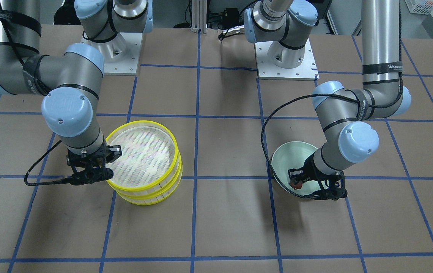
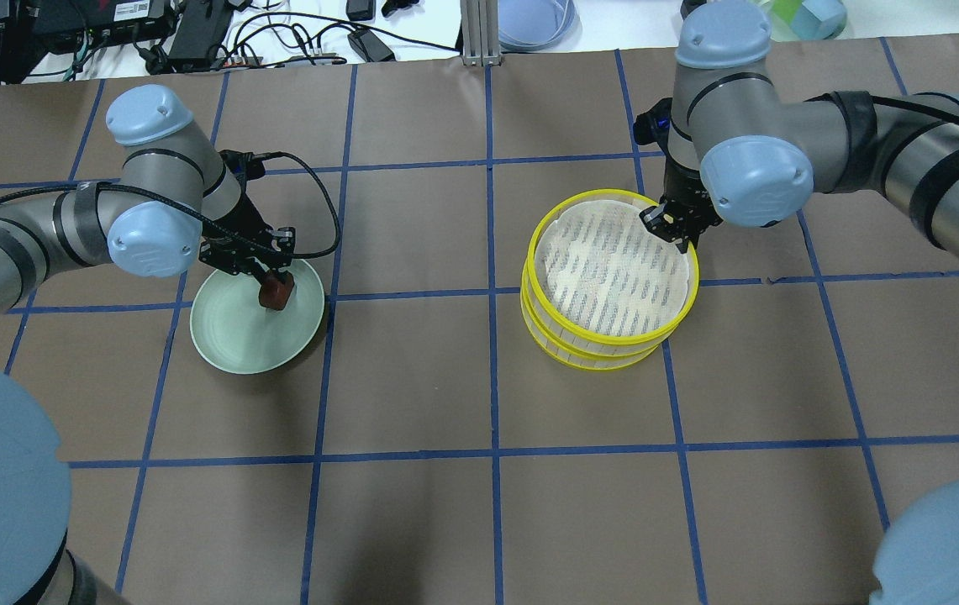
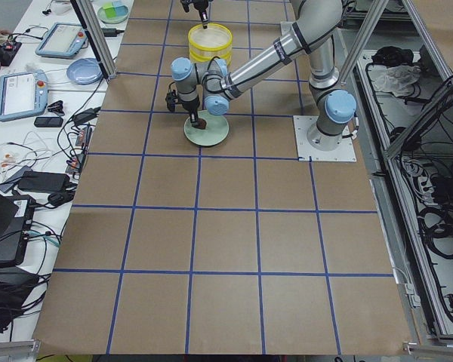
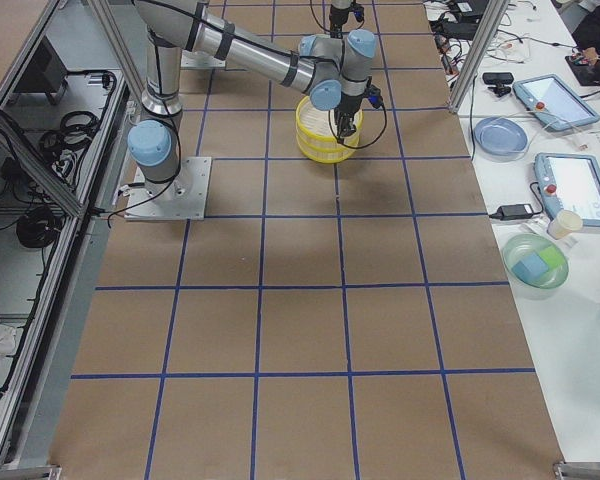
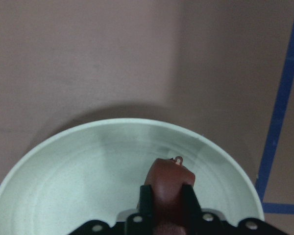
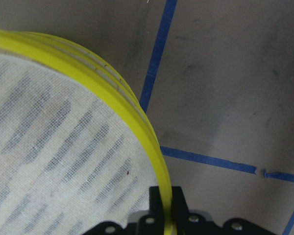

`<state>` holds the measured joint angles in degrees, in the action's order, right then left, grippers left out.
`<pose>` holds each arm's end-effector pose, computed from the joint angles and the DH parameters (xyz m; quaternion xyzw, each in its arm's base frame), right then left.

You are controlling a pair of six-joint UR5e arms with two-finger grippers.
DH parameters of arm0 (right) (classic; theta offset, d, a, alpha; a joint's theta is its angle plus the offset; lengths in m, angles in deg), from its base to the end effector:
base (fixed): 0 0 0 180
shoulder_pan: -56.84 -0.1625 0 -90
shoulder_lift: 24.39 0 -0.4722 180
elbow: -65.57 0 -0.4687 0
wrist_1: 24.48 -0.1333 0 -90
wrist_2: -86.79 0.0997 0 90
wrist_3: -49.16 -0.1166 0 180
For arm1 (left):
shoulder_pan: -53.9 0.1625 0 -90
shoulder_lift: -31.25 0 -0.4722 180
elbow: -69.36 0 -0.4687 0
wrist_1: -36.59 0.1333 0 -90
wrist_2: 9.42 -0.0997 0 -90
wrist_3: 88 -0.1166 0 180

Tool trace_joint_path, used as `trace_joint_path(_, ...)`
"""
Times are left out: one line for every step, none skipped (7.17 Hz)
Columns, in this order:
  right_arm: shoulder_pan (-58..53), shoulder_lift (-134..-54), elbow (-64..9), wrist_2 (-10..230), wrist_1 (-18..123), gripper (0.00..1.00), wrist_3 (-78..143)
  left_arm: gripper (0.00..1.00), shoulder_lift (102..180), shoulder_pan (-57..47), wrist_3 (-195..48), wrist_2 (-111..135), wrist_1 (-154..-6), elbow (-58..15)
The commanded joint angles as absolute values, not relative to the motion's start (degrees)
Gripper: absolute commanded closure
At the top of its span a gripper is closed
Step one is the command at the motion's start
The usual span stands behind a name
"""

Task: Stack buns with steamer

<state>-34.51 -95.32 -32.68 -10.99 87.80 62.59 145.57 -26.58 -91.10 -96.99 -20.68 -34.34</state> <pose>0.1330 -0.6569 0.2698 0.1312 -0.9881 -0.0508 0.0628 -0.0285 -0.6661 0.1789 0.0569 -0.9971 -0.0435 0.0261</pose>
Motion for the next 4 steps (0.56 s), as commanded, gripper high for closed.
trace_joint_path(-35.0, -95.4, -32.7, -10.69, 87.75, 1.0, 61.03, 1.0, 145.08, -25.9, -91.78, -96.79, -20.54, -33.74)
trace_joint_path(-36.31, -95.4, -32.7, -11.21, 87.84, 1.0, 58.24, 1.0, 143.33, -25.9, -91.78, -97.22, -20.02, -32.86)
trace_joint_path(-37.11, -95.4, -32.61, -11.47, 87.84, 1.0, 56.64, 1.0, 140.44, -26.6, -90.99, -97.48, -22.45, -30.59)
trace_joint_path(-37.12, -95.49, -32.26, -11.56, 87.84, 1.0, 56.54, 1.0, 137.72, -27.3, -88.46, -97.05, -29.17, -28.13)
